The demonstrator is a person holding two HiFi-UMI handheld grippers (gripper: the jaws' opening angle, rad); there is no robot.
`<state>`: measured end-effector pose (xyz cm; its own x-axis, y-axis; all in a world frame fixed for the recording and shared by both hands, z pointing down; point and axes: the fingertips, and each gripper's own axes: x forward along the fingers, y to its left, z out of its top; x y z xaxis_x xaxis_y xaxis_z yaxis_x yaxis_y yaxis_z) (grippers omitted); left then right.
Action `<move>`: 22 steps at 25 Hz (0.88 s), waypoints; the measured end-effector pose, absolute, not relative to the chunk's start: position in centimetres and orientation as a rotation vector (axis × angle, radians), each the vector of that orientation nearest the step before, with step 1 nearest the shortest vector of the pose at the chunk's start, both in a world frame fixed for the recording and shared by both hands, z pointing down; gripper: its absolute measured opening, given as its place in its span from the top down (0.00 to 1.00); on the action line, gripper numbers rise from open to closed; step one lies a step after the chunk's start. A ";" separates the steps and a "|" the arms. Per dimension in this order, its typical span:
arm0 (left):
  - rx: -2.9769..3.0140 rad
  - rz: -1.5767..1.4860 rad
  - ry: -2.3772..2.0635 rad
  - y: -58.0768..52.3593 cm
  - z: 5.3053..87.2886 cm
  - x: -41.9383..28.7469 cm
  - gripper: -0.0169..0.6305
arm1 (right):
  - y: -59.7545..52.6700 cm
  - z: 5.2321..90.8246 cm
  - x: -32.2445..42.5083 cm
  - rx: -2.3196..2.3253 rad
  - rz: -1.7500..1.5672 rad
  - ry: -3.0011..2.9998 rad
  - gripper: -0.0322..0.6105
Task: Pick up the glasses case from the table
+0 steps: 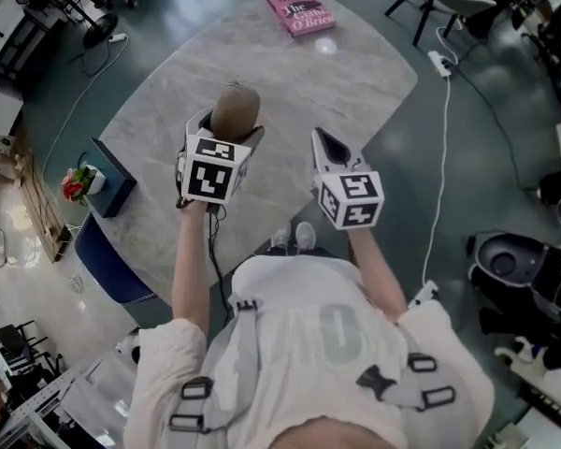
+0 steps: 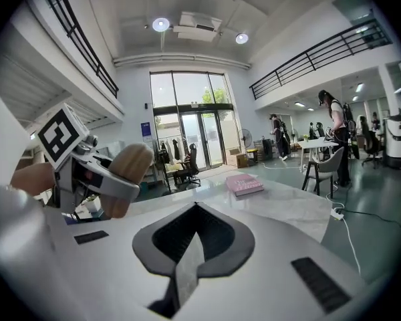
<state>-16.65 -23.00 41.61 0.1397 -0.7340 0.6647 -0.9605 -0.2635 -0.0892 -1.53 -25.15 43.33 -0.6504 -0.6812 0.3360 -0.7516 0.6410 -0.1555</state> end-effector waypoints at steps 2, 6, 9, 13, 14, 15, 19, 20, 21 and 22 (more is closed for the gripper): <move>2.022 0.715 -1.703 -21.5 41.0 -16.8 0.38 | -24.5 42.8 -1.8 1.161 0.382 -2.622 0.95; 1.914 0.501 -1.821 -19.2 41.7 -17.5 0.38 | -23.9 42.1 -2.6 1.153 0.317 -2.628 0.95; 1.829 0.377 -1.896 -17.6 42.7 -18.1 0.38 | -23.6 41.9 -3.1 1.141 0.287 -2.630 0.95; 1.776 0.333 -1.953 -16.1 44.0 -18.7 0.38 | -22.9 42.2 -3.8 1.123 0.274 -2.628 0.95; 1.769 0.327 -1.953 -16.0 44.2 -18.8 0.38 | -22.7 42.3 -4.0 1.119 0.267 -2.624 0.95; 1.764 0.320 -1.952 -15.9 44.4 -18.8 0.38 | -22.6 42.3 -4.1 1.115 0.257 -2.621 0.95; 1.760 0.303 -1.948 -15.7 44.7 -18.7 0.38 | -22.4 42.2 -4.7 1.103 0.242 -2.624 0.95; 1.762 0.302 -1.948 -15.7 44.7 -18.6 0.38 | -22.4 42.2 -4.7 1.104 0.243 -2.626 0.95; 1.764 0.301 -1.949 -15.7 44.7 -18.5 0.38 | -22.4 42.2 -4.8 1.107 0.243 -2.627 0.95; 1.766 0.300 -1.950 -15.7 44.7 -18.5 0.38 | -22.5 42.1 -4.7 1.110 0.244 -2.627 0.95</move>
